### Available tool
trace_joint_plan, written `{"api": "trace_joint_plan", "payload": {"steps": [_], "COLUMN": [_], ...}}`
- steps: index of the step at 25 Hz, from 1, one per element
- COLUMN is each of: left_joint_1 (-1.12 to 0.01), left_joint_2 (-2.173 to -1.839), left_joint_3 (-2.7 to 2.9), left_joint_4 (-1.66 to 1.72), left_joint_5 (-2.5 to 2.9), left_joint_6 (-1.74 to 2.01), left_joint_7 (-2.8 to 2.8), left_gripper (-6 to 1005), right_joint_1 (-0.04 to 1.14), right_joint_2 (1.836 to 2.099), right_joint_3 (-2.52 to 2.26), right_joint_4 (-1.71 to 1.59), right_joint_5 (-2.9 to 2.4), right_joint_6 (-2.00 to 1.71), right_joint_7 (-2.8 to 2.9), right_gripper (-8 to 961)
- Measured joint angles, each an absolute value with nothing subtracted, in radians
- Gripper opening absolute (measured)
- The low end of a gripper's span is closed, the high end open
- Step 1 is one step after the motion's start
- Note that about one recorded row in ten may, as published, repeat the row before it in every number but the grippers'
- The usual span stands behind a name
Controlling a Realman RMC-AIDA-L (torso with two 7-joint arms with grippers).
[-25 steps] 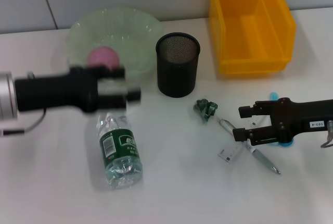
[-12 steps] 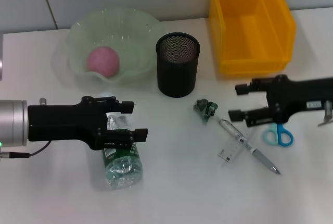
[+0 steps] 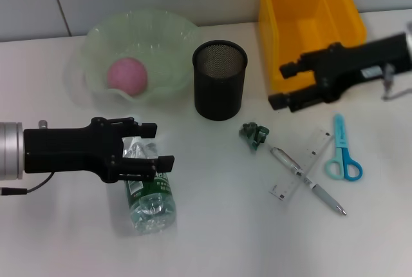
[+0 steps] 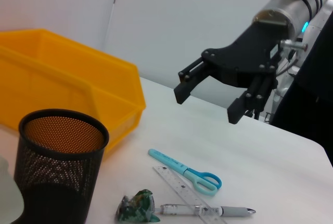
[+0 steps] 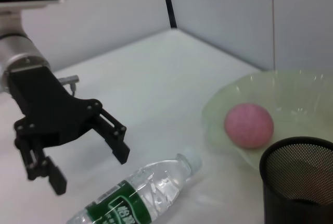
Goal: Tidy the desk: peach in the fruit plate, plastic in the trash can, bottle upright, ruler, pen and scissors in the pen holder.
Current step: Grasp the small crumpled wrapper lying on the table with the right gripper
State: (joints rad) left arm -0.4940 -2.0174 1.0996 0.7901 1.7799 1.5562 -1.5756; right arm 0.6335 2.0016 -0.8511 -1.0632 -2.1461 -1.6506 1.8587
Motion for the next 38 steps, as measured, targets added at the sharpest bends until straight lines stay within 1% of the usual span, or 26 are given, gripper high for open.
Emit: {"api": "trace_joint_plan", "payload": {"steps": [2, 3, 4, 7, 8, 9, 13, 20, 38], "left_joint_1": [-0.491, -0.49, -0.489, -0.488, -0.488, -0.488, -0.488, -0.489, -0.491], "left_joint_2": [-2.016, -2.016, -2.015, -2.014, -2.014, -2.014, -2.014, -2.014, -2.016], "left_joint_3": [1.094, 1.093, 1.091, 1.079, 1.074, 1.068, 1.053, 1.052, 1.054], "left_joint_4": [0.79, 0.79, 0.79, 0.79, 0.79, 0.79, 0.79, 0.79, 0.789], "left_joint_5": [1.78, 1.78, 1.78, 1.779, 1.779, 1.779, 1.779, 1.779, 1.779], "left_joint_6": [1.557, 1.557, 1.557, 1.557, 1.557, 1.557, 1.557, 1.555, 1.553], "left_joint_7": [-1.581, -1.582, -1.582, -1.582, -1.582, -1.582, -1.582, -1.578, -1.573], "left_gripper": [824, 824, 824, 822, 822, 822, 820, 818, 812], "right_joint_1": [0.695, 0.745, 0.745, 0.812, 0.844, 0.844, 0.914, 0.945, 0.94], "right_joint_2": [2.008, 2.016, 2.016, 2.032, 2.044, 2.044, 2.065, 2.075, 2.078], "right_joint_3": [-0.871, -0.901, -0.901, -0.959, -0.998, -0.998, -1.092, -1.163, -1.257], "right_joint_4": [-1.066, -1.068, -1.068, -1.063, -1.055, -1.055, -0.989, -0.91, -0.763], "right_joint_5": [-2.216, -2.283, -2.283, -2.382, -2.445, -2.445, -2.554, -2.583, -2.586], "right_joint_6": [-1.639, -1.623, -1.623, -1.601, -1.579, -1.579, -1.521, -1.449, -1.296], "right_joint_7": [1.922, 1.969, 1.969, 2.026, 2.058, 2.058, 2.108, 2.122, 2.124], "right_gripper": [792, 792, 792, 791, 790, 790, 789, 787, 782]}}
